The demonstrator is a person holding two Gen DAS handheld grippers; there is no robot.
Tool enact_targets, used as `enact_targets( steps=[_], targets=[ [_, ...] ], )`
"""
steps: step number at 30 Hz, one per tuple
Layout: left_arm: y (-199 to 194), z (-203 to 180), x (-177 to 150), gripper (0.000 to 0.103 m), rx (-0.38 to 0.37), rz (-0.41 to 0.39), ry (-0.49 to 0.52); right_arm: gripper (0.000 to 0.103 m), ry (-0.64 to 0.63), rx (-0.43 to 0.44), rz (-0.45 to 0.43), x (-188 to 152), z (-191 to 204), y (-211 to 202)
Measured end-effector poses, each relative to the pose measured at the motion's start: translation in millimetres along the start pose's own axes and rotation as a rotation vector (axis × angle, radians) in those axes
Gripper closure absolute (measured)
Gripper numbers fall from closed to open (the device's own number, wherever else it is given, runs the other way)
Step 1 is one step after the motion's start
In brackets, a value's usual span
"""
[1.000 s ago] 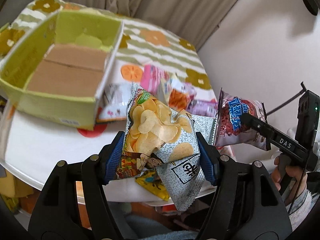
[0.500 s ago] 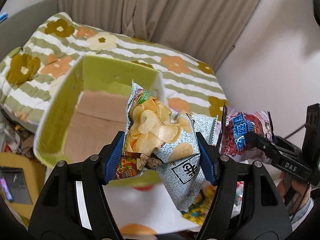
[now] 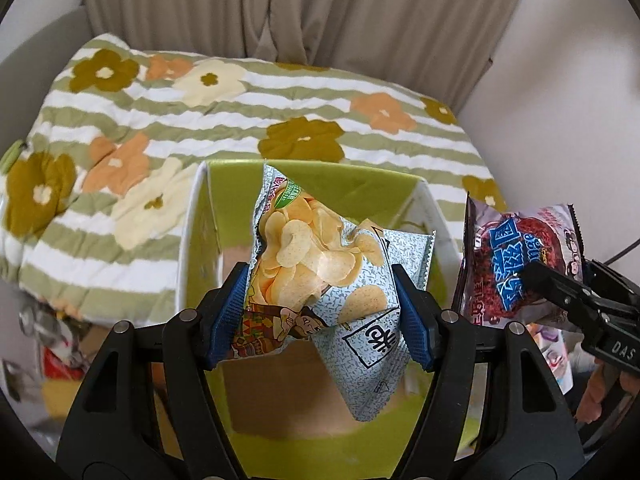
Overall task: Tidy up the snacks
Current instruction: 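Carry the chip bag into the green box and release it with the left tool, then lower the purple cartoon bag into the green box and open the right tool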
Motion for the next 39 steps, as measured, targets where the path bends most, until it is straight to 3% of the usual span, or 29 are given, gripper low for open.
enact_targets(
  steps=[2,6,16,26,29,31,39],
  targets=[
    [14,5,8,0.034,0.005,0.022,0.012,0.045,0.009,-0.02,0.014,5,6,12],
    [36,13,17,0.0,0.054,0.052,0.049,0.045,0.03,-0.051,0.049,14,14,36],
    [32,34,-6,0.001,0.078,0.056,0.035,0.045,0.029,-0.074,0.09,17,20,67],
    [12,36,-30,0.001,0.142,0.046,-0.011,0.043,-0.023,0.025,0.121,37,30,95],
    [7,38,-36,0.001,0.152,0.048,-0.025,0.031,-0.026,0.048,0.114,40,33,105],
    [3,38,-43,0.001,0.158,0.047,-0.032,0.005,-0.045,0.047,0.11,37,35,106],
    [-11,31,-60,0.001,0.157,0.043,-0.045,0.005,-0.061,0.038,0.128,15,33,86]
  ],
)
Point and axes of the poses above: each gripper's, at about its wrist camera, not at the fingertips, and y roughly the way its jaws point, z to its left, x to its top, the point moved 1 cm from there along y, roughly the way its jaws point, and after that the axes turned 2 degrees about y, right-handed, at the moved point
